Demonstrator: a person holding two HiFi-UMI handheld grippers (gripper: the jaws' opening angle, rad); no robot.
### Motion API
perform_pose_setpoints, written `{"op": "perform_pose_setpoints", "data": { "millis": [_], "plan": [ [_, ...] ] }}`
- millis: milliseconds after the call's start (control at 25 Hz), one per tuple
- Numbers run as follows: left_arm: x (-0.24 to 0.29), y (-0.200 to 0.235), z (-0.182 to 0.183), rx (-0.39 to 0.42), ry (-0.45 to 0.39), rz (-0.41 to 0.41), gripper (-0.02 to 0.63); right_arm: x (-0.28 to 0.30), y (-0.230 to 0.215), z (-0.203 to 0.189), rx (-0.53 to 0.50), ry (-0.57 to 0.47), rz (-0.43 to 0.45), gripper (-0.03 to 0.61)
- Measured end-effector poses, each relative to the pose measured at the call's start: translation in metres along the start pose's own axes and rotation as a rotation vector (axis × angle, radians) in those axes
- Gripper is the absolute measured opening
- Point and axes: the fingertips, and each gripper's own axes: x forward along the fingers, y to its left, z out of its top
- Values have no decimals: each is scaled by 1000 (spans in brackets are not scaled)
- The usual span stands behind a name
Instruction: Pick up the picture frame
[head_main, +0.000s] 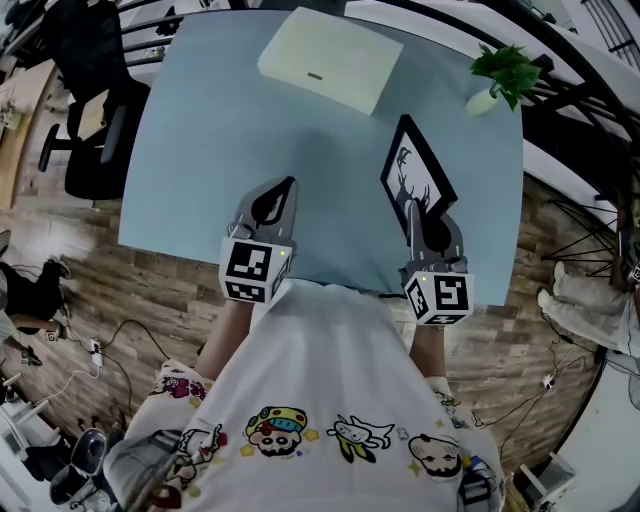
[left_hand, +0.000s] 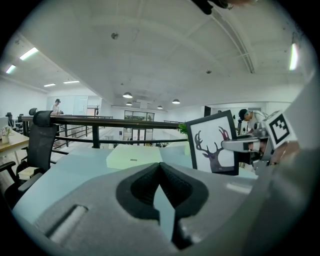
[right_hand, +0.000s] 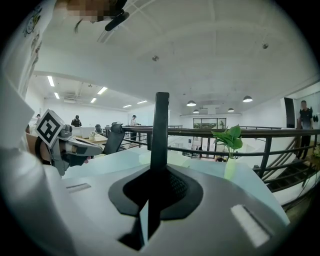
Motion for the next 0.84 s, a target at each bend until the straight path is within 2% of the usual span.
{"op": "perform_pose_setpoints", "data": {
  "millis": [840],
  "plan": [
    [1, 5, -2, -37, -5, 5, -2, 2, -6, -4, 11, 11, -17, 31]
  ]
}}
